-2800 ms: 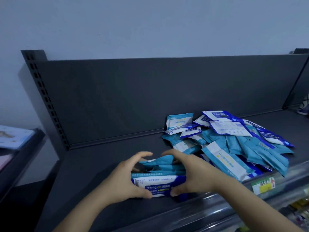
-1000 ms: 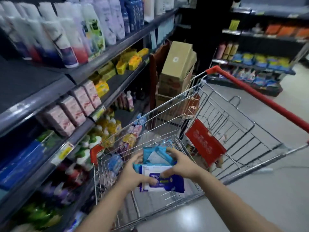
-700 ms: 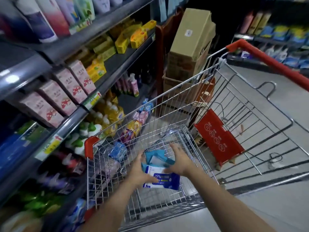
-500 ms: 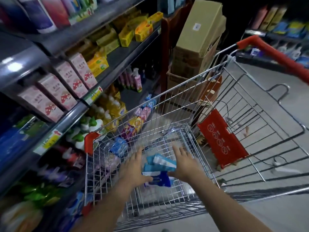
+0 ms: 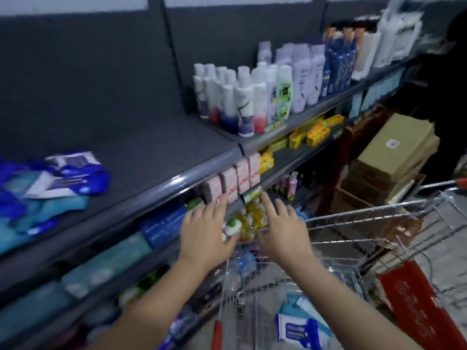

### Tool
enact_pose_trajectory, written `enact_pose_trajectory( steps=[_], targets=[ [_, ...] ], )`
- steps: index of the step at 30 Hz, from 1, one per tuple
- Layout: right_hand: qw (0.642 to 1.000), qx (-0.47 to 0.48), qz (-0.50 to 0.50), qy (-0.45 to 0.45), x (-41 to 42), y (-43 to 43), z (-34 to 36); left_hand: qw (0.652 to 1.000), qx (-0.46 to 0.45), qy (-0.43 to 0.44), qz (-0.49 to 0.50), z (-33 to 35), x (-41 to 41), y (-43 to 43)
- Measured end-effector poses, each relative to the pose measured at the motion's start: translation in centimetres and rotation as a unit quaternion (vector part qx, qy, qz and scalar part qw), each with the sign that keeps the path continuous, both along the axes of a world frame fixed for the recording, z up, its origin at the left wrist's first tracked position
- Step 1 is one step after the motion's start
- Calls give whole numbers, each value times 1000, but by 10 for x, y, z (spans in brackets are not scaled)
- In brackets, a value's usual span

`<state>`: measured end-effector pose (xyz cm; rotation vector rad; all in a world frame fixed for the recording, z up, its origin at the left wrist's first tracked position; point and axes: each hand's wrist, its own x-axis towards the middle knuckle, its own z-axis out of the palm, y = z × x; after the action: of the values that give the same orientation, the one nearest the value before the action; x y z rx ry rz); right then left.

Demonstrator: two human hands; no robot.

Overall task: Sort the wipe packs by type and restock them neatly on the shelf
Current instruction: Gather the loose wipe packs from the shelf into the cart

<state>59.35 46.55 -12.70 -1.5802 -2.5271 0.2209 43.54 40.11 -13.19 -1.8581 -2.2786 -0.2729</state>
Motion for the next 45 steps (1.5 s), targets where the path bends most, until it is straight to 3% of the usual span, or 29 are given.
enact_pose_trajectory(
  steps=[6, 12, 18, 21, 27, 33, 38, 42, 45],
  targets=[
    [979, 99, 145, 100, -150, -108, 100, 987, 127, 40, 90, 94, -127, -133],
    [958, 93, 241, 127, -291, -226, 132, 969, 107, 52, 219, 118, -252, -282],
    [953, 42, 286, 85, -387, -287, 138, 956, 68, -14, 285, 108, -345, -365],
    [957, 31, 283, 51, -416, -284, 138, 956, 44, -47, 286, 109, -374, -366],
    [965, -28, 250, 77, -448, -247, 134, 970, 75, -95, 210, 116, -405, -323],
    [956, -133, 250, -79, -453, -195, 127, 991, 40, -71, 106, 126, -433, -258],
    [951, -92, 290, -50, -456, -181, 123, 990, -75, -68, 94, 140, -466, -212],
    [960, -101, 261, -15, -459, -171, 125, 972, -196, -85, 96, 148, -490, -184],
    [970, -106, 219, 19, -457, -170, 128, 964, -222, -118, 85, 149, -498, -170]
  ],
)
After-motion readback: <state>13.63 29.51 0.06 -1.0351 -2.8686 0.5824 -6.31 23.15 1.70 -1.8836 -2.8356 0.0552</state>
